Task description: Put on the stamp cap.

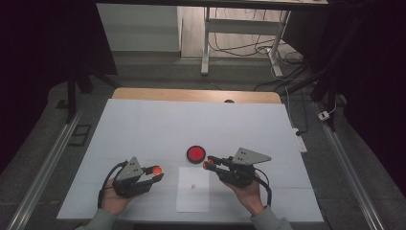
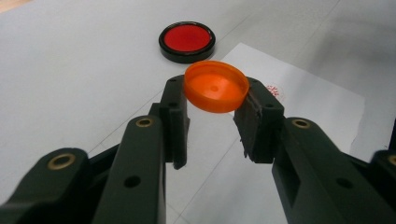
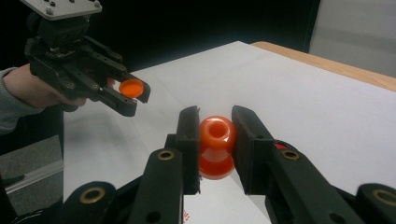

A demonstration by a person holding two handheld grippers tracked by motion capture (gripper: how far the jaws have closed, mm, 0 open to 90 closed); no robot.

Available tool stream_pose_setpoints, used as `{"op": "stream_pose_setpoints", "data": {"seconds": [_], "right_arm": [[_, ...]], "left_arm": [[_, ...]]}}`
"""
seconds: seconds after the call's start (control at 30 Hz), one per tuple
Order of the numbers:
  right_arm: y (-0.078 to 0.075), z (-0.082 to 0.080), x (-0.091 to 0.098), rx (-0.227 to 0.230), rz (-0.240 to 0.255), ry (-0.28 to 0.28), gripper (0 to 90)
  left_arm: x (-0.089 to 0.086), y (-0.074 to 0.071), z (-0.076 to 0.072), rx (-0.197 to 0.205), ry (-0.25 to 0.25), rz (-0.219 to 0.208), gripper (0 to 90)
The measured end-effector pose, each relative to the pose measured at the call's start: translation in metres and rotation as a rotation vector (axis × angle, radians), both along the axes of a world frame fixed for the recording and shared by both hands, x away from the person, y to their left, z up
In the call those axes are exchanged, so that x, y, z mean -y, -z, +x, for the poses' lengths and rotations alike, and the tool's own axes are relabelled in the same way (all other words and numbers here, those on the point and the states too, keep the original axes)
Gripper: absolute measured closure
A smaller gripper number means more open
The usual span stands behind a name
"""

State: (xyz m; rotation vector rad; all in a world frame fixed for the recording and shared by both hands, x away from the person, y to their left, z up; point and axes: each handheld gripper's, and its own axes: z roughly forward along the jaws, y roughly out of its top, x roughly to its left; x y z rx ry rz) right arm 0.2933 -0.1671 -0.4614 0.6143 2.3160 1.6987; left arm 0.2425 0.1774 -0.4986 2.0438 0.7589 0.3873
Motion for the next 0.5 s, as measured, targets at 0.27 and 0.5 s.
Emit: {"op": "stream_pose_setpoints", "data": {"seconds": [0.27,0.5], "right_arm": [[-0.001,0.0,0.001,0.002,0.005,0.003,73.4],[-0.001,0.0,0.0,0.002,0.006,0.002,73.4]], "left_arm": [[0.011,-0.002,0.002,0.005,0.024,0.008,64.7],[0.022,-0.003,0.005,0.009,0.046,0.018,64.6]]}}
